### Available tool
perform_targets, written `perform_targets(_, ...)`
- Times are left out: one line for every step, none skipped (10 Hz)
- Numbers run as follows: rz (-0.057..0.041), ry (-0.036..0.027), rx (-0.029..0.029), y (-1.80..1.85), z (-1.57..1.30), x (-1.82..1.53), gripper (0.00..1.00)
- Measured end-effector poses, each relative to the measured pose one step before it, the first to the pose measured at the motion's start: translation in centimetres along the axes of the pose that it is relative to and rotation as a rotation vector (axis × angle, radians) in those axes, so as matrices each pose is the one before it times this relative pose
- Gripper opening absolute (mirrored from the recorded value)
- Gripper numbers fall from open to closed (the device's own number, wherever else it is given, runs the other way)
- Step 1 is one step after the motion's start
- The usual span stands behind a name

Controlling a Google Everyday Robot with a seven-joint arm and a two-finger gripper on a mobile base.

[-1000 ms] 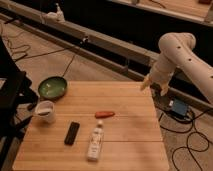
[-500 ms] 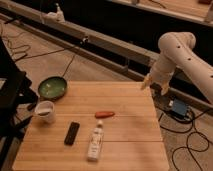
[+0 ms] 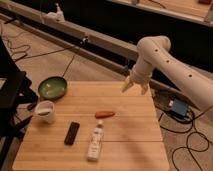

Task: Stand the bottle upright

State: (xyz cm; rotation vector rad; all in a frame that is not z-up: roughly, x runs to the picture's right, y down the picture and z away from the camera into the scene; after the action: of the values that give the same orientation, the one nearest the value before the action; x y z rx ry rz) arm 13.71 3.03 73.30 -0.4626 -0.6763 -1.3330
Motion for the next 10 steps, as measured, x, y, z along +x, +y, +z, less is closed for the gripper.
perform_targets(-0.00475,-0.02425,-0.00648,-1.231,1.161,-0.935,0.66)
perform_targets(-0.01033,-0.01318,-0.00514,-1.043,0.977,-0.877,0.66)
perform_targets(-0.01677,0.00142,-0.00661,-0.85,0.411,-0.578,0.66)
perform_targets(-0.01164,0.00459,-0.00413,-0.458,0.06,-0.263,0.66)
perform_targets(0.00104,0.00013,-0.00066,0.079,0.041,0.005,0.66)
perform_targets(0.00071,0.0003,0.00022,0.038,-0.026,-0.007,0.66)
perform_targets(-0.00145,-0.00006,0.00016,-0.094,0.007,0.018,0.66)
perform_targets(0.0028,0.00122,0.00057,0.027,-0.017,0.045,0.66)
perform_targets(0.00934,0.00433,0.00731,-0.129,0.142,0.182,0.66)
perform_targets(0.01289,-0.00144,0.01445,-0.315,0.458,0.099,0.66)
